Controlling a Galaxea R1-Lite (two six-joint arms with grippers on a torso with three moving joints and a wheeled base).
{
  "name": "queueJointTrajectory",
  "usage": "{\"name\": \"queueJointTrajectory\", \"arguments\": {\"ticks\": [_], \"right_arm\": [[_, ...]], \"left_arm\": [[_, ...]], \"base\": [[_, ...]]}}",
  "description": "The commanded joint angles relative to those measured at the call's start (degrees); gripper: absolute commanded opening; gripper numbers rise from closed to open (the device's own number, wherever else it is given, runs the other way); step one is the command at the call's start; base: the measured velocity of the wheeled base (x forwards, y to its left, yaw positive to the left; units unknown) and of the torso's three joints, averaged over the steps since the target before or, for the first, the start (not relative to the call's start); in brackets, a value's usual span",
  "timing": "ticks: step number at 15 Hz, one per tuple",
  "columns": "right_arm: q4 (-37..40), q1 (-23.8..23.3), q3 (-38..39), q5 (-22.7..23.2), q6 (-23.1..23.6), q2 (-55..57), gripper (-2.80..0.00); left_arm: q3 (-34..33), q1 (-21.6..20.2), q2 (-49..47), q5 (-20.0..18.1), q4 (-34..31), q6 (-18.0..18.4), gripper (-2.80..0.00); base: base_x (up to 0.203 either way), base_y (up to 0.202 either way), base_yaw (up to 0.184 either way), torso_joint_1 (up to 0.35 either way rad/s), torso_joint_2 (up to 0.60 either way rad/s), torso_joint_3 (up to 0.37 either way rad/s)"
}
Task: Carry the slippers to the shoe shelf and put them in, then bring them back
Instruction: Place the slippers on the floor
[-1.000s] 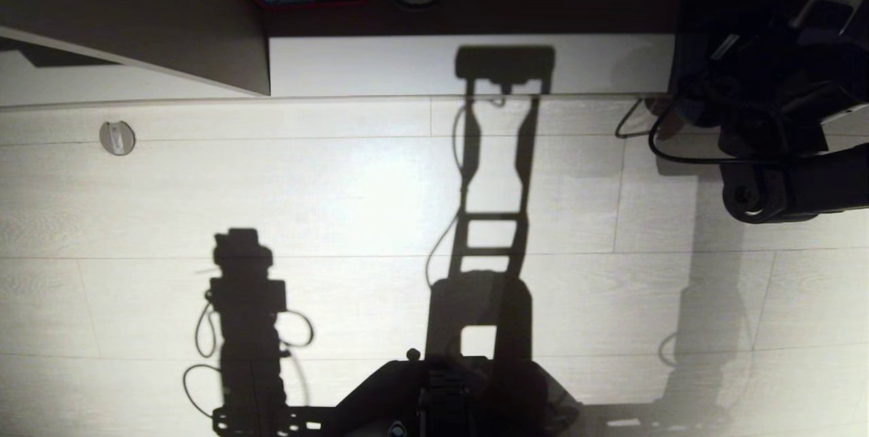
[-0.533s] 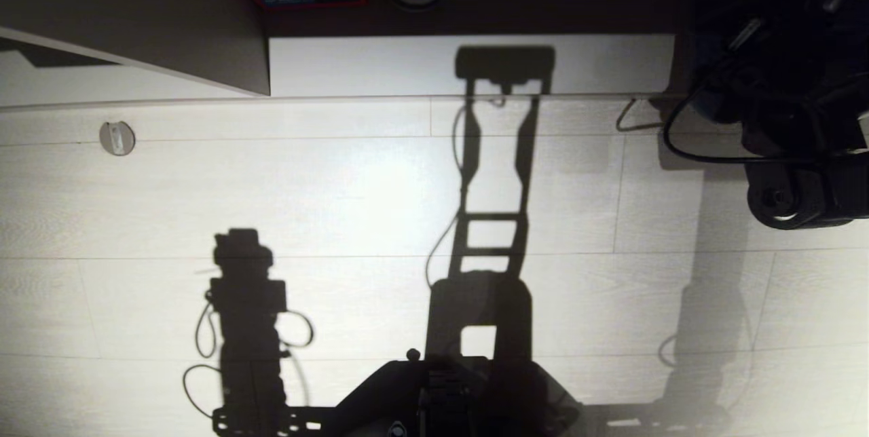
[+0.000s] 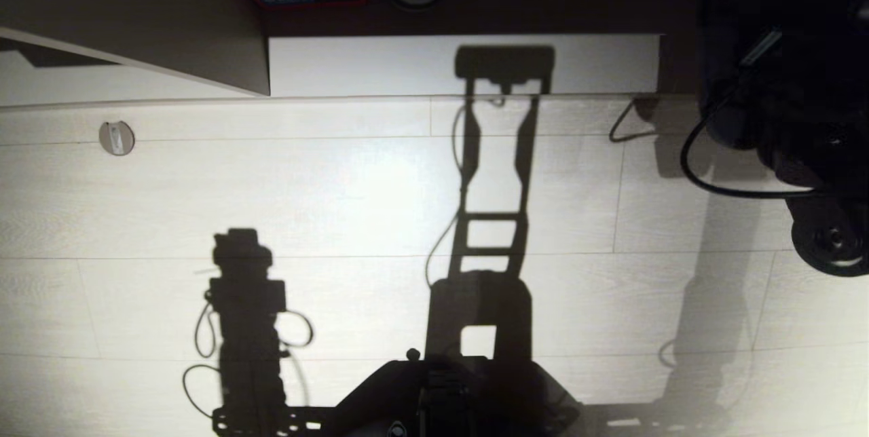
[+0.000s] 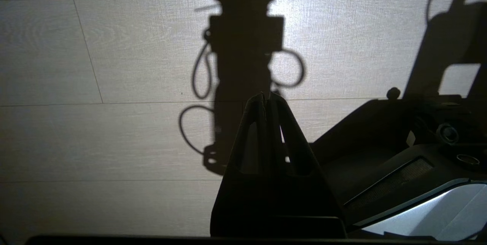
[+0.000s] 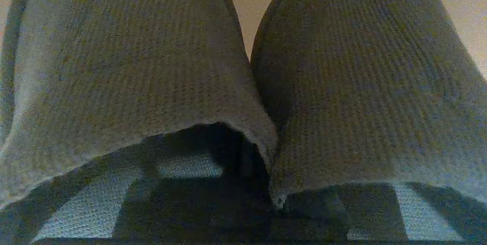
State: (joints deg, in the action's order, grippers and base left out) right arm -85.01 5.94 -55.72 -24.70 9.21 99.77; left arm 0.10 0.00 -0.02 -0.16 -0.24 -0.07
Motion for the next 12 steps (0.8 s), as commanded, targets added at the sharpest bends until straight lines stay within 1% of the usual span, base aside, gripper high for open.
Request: {"name": "queueJointTrajectory", "arguments": {"ticks": [1, 3, 4, 6, 7, 8, 10, 11, 12], "right_arm": [[-0.2, 2.2, 7.5, -0.2, -0.3, -4.1, -2.8], [0.4, 4.7, 13.8, -0.2, -1.1, -6.5, -2.8], [0.5, 5.3, 14.4, -0.3, -1.5, -6.9, -2.8], [0.5, 6.6, 18.8, -0.3, -2.4, -6.9, -2.8], [0.5, 7.0, 19.5, -0.3, -2.8, -6.9, -2.8], [0.6, 7.7, 20.5, -0.3, -3.0, -7.6, -2.8], [2.0, 10.5, 25.9, -0.4, -3.5, -12.0, -2.8], [3.0, 11.6, 27.2, -0.5, -3.8, -13.0, -2.8], [3.0, 11.6, 27.2, -0.5, -3.8, -13.0, -2.8]], "left_arm": [[0.0, 0.0, 0.0, 0.0, 0.0, 0.0, -2.8], [0.0, 0.0, 0.0, 0.0, 0.0, 0.0, -2.8], [0.0, 0.0, 0.0, 0.0, 0.0, 0.0, -2.8], [0.0, 0.0, 0.0, 0.0, 0.0, 0.0, -2.8], [0.0, 0.0, 0.0, 0.0, 0.0, 0.0, -2.8], [0.0, 0.0, 0.0, 0.0, 0.0, 0.0, -2.8], [0.0, 0.0, 0.0, 0.0, 0.0, 0.0, -2.8], [0.0, 0.0, 0.0, 0.0, 0.0, 0.0, -2.8], [0.0, 0.0, 0.0, 0.0, 0.0, 0.0, -2.8]], "base": [[0.0, 0.0, 0.0, 0.0, 0.0, 0.0], [0.0, 0.0, 0.0, 0.0, 0.0, 0.0], [0.0, 0.0, 0.0, 0.0, 0.0, 0.0], [0.0, 0.0, 0.0, 0.0, 0.0, 0.0], [0.0, 0.0, 0.0, 0.0, 0.0, 0.0], [0.0, 0.0, 0.0, 0.0, 0.0, 0.0], [0.0, 0.0, 0.0, 0.0, 0.0, 0.0], [0.0, 0.0, 0.0, 0.0, 0.0, 0.0], [0.0, 0.0, 0.0, 0.0, 0.0, 0.0]]}}
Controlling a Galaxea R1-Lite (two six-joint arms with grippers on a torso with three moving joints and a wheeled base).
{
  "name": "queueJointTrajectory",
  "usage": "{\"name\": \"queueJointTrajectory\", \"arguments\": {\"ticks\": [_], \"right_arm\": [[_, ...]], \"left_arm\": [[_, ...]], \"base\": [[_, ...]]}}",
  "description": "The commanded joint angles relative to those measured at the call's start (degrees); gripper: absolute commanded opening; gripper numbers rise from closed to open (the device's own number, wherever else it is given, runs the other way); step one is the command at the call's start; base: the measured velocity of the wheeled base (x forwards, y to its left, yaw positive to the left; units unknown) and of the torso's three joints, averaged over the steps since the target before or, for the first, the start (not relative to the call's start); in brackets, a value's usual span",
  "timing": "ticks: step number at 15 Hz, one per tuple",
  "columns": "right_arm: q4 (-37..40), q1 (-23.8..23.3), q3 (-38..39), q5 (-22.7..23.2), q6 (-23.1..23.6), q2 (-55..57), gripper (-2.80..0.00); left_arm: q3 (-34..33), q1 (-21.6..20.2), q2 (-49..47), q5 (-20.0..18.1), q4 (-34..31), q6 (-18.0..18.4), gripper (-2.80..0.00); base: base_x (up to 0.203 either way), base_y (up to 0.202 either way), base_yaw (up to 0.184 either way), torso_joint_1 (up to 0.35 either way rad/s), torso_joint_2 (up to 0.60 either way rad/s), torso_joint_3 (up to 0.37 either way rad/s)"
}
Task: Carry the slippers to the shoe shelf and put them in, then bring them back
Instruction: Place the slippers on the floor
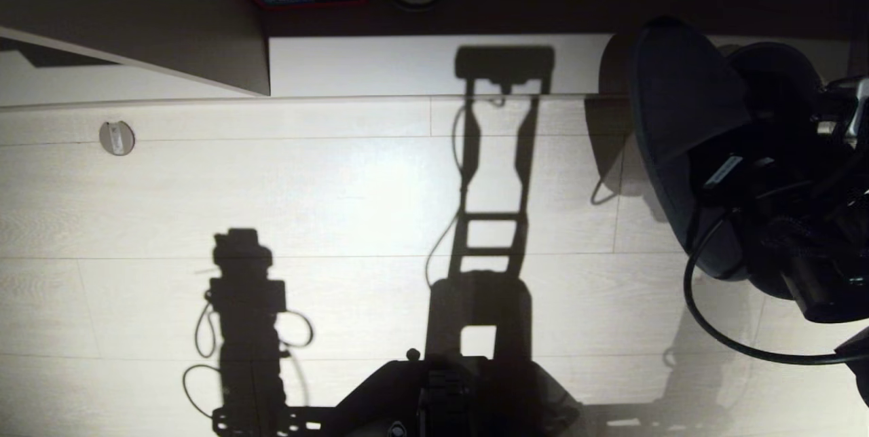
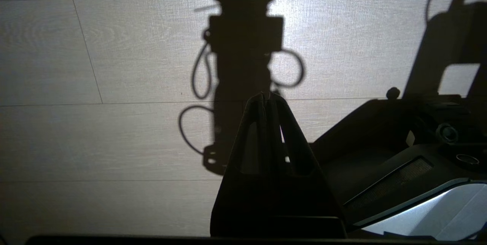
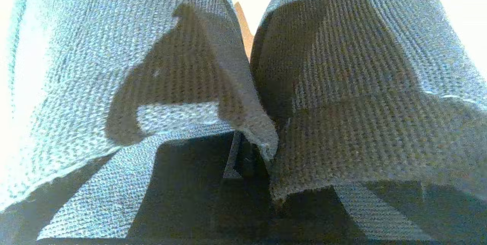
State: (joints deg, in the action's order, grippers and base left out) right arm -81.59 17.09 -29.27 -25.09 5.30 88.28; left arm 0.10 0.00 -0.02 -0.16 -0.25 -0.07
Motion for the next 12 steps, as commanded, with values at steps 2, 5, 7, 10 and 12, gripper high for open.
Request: {"name": "queueJointTrajectory", "arguments": {"ticks": [2, 5, 7, 10, 12], "right_arm": [[2.0, 1.4, 3.4, -0.2, -0.9, -3.8, -2.8], [8.9, 2.6, 11.0, -0.2, -2.5, -16.2, -2.8], [14.4, 2.5, 15.3, -0.1, -3.0, -25.1, -2.8], [24.6, 0.3, 20.9, 0.4, -3.3, -39.4, -2.8], [31.9, -2.5, 24.1, 2.9, -3.3, -47.6, -2.8]], "left_arm": [[0.0, 0.0, 0.0, 0.0, 0.0, 0.0, -2.8], [0.0, 0.0, 0.0, 0.0, 0.0, 0.0, -2.8], [0.0, 0.0, 0.0, 0.0, 0.0, 0.0, -2.8], [0.0, 0.0, 0.0, 0.0, 0.0, 0.0, -2.8], [0.0, 0.0, 0.0, 0.0, 0.0, 0.0, -2.8]], "base": [[0.0, 0.0, 0.0, 0.0, 0.0, 0.0], [0.0, 0.0, 0.0, 0.0, 0.0, 0.0], [0.0, 0.0, 0.0, 0.0, 0.0, 0.0], [0.0, 0.0, 0.0, 0.0, 0.0, 0.0], [0.0, 0.0, 0.0, 0.0, 0.0, 0.0]]}}
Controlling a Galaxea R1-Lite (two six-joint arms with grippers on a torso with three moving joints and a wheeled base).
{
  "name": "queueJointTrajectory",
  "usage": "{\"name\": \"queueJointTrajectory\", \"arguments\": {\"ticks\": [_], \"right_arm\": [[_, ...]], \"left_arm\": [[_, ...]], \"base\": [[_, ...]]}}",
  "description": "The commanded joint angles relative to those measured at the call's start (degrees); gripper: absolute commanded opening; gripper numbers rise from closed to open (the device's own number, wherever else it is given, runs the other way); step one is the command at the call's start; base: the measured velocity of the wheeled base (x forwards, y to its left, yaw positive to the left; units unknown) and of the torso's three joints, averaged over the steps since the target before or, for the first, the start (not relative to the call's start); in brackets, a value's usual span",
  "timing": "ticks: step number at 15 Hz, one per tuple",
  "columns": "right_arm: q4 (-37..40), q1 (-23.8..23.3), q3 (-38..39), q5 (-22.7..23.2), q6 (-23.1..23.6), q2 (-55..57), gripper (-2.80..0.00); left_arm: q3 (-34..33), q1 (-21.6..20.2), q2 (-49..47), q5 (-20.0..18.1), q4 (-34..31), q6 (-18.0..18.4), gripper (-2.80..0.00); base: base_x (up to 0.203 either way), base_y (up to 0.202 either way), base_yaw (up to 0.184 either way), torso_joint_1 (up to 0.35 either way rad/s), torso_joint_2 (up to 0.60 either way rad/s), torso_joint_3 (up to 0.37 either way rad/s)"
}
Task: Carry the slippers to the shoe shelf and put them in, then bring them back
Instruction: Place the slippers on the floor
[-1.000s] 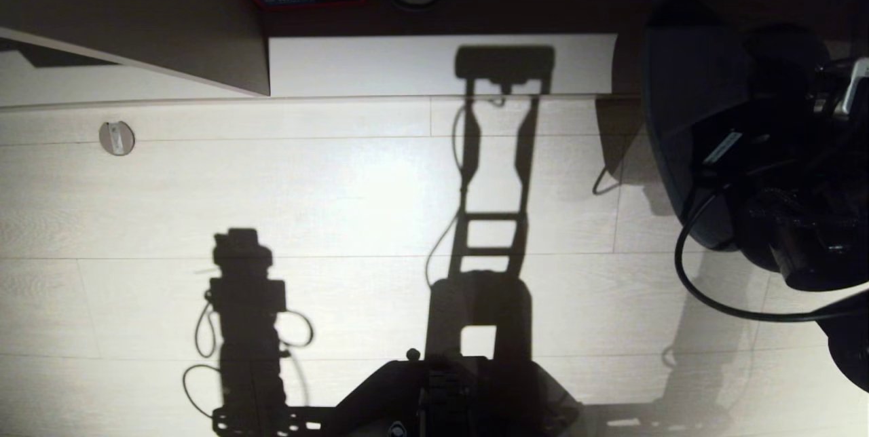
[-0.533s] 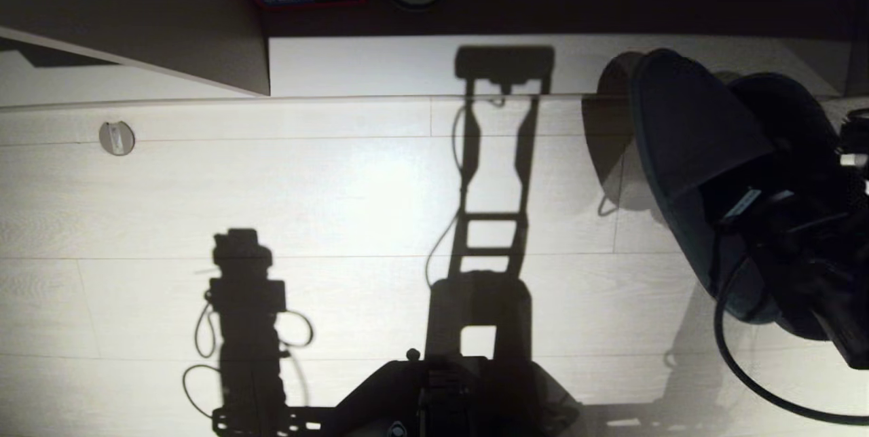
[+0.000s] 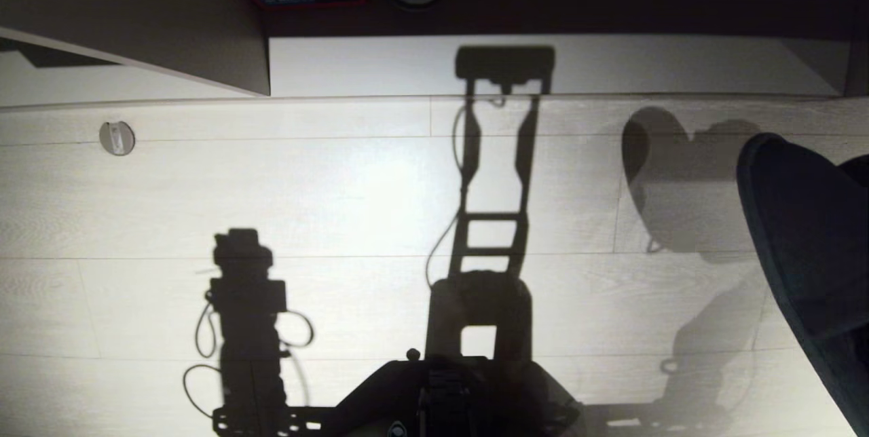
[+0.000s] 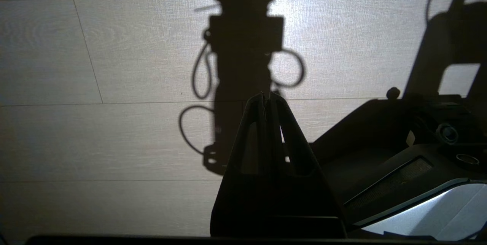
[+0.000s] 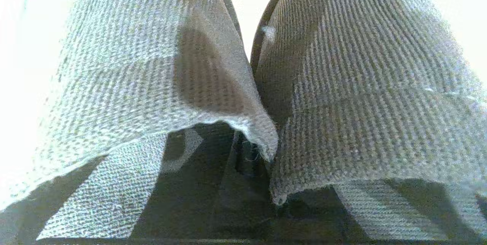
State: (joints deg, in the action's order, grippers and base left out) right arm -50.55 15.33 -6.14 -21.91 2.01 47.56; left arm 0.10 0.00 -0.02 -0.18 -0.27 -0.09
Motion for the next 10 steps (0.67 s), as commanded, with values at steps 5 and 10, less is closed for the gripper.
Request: {"name": "queueJointTrajectory", "arguments": {"ticks": [5, 10], "right_arm": [[16.4, -7.3, 5.3, 7.2, 0.2, -20.2, -2.8], [30.8, -13.7, 5.9, 16.2, -0.1, -31.3, -2.8]], "left_arm": [[0.0, 0.0, 0.0, 0.0, 0.0, 0.0, -2.8], [0.0, 0.0, 0.0, 0.0, 0.0, 0.0, -2.8]], "base": [[0.0, 0.0, 0.0, 0.0, 0.0, 0.0], [0.0, 0.0, 0.0, 0.0, 0.0, 0.0]]}}
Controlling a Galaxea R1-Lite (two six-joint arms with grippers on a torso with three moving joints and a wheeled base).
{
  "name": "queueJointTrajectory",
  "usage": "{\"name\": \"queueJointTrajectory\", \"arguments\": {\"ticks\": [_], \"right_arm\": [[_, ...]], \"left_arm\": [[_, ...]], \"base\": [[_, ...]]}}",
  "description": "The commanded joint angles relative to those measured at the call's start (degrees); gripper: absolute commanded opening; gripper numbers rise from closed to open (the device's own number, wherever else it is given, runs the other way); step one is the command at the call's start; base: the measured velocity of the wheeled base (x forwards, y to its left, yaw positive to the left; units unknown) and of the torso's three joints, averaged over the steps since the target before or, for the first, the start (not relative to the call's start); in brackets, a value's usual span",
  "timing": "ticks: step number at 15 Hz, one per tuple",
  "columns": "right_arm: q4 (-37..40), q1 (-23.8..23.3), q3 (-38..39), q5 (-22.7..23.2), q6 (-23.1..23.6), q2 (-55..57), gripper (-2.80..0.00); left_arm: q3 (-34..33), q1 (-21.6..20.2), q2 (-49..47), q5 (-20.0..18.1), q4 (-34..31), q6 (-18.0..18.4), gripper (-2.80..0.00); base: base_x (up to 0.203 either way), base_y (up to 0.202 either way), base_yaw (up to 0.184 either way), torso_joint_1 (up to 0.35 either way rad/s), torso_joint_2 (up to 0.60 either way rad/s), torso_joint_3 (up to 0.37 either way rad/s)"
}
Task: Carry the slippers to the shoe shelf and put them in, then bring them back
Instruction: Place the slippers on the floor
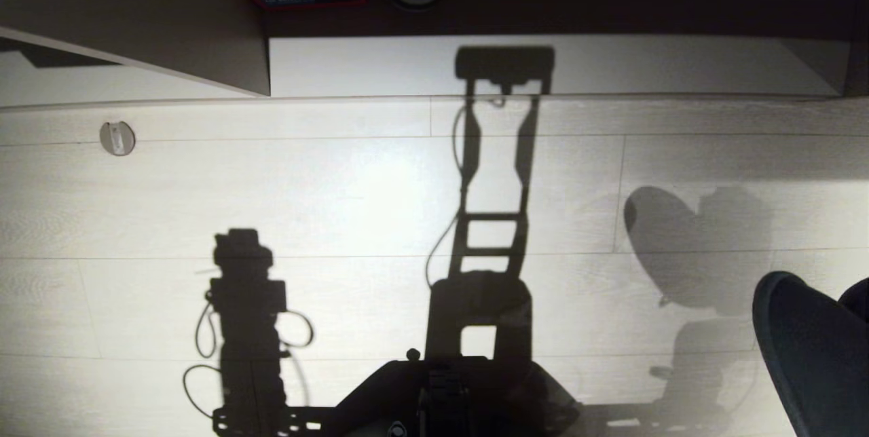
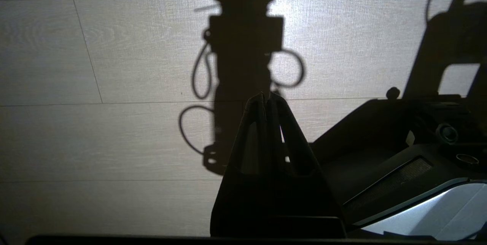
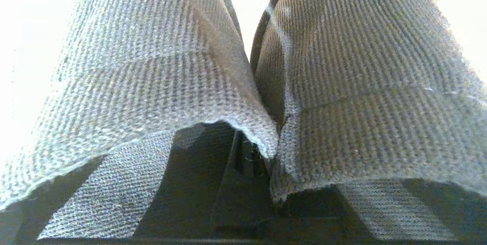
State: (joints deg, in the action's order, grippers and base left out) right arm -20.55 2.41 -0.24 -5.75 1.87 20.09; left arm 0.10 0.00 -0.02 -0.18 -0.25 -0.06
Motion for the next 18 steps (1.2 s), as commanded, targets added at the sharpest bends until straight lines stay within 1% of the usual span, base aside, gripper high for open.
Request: {"name": "queueJointTrajectory", "arguments": {"ticks": [1, 5, 8, 12, 14, 16, 18], "right_arm": [[3.7, -1.1, 0.1, 1.2, 0.1, -5.9, -2.8], [12.9, -1.4, 0.1, 3.9, 1.3, -14.5, -2.8], [18.7, -1.4, 0.1, 6.1, 1.9, -18.7, -2.8], [20.3, -1.4, 0.2, 6.5, 1.8, -20.0, -2.8], [20.5, -1.4, 0.2, 6.2, 0.6, -20.0, -2.8], [20.5, -1.4, 0.2, 6.1, -1.7, -20.0, -2.8], [20.5, -1.4, 0.2, 6.0, -2.0, -20.0, -2.8]], "left_arm": [[0.0, 0.0, 0.0, 0.0, 0.0, 0.0, -2.8], [0.0, 0.0, 0.0, 0.0, 0.0, 0.0, -2.8], [0.0, 0.0, 0.0, 0.0, 0.0, 0.0, -2.8], [0.0, 0.0, 0.0, 0.0, 0.0, 0.0, -2.8], [0.0, 0.0, 0.0, 0.0, 0.0, 0.0, -2.8], [0.0, 0.0, 0.0, 0.0, 0.0, 0.0, -2.8], [0.0, 0.0, 0.0, 0.0, 0.0, 0.0, -2.8]], "base": [[0.0, 0.0, 0.0, 0.0, 0.0, 0.0], [0.0, 0.0, 0.0, 0.0, 0.0, 0.0], [0.0, 0.0, 0.0, 0.0, 0.0, 0.0], [0.0, 0.0, 0.0, 0.0, 0.0, 0.0], [0.0, 0.0, 0.0, 0.0, 0.0, 0.0], [0.0, 0.0, 0.0, 0.0, 0.0, 0.0], [0.0, 0.0, 0.0, 0.0, 0.0, 0.0]]}}
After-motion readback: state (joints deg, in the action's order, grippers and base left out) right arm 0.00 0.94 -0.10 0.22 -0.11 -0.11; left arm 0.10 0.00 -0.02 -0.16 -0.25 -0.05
